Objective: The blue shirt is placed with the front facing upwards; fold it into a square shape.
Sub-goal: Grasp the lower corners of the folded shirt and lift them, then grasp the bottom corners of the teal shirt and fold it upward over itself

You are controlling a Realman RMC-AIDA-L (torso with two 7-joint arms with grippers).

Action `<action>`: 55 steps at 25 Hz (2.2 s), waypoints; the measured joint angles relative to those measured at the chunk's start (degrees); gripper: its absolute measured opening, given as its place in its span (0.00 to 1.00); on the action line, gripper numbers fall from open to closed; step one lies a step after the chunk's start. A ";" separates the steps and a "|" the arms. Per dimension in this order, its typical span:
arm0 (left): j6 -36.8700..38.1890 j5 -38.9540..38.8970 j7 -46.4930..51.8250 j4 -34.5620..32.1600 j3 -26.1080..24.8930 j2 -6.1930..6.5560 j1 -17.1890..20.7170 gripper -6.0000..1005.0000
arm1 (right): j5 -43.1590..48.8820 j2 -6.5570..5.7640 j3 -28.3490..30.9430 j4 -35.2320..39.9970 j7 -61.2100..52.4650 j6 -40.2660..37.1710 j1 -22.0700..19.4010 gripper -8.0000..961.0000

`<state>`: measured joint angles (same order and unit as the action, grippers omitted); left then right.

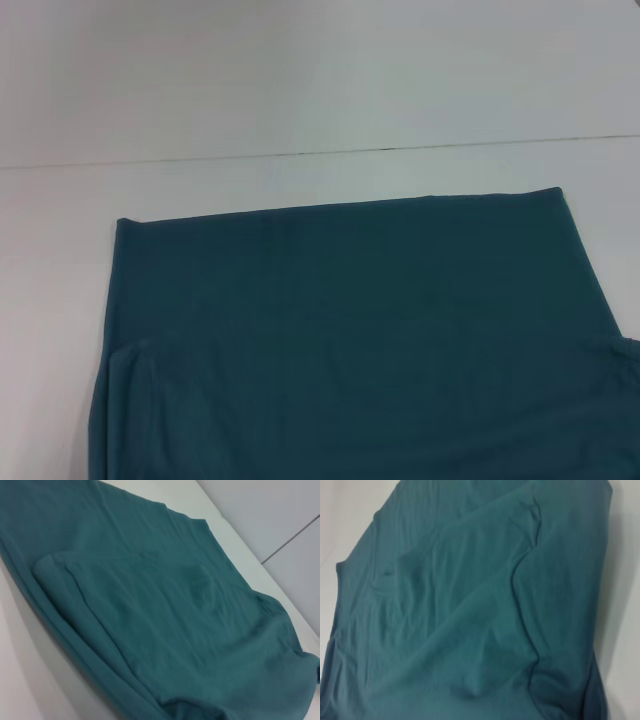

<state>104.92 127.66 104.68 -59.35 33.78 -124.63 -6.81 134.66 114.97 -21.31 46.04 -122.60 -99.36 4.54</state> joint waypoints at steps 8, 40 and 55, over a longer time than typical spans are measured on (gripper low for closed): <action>0.55 0.05 -0.01 0.03 -0.55 0.00 -0.27 0.07 | -0.33 -0.53 0.66 -2.57 2.05 -1.66 0.94 0.06; 2.14 1.28 -0.10 3.34 -6.04 2.09 -5.65 0.06 | -0.61 -1.41 11.33 -3.88 3.65 -7.66 7.27 0.06; -9.08 1.05 6.56 9.92 -10.56 5.55 -18.14 0.06 | -1.02 -4.25 15.17 -5.09 -2.49 1.45 20.63 0.06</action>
<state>95.84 128.71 111.24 -49.43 23.22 -119.08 -24.95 133.64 110.73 -6.14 40.95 -125.09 -97.91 25.17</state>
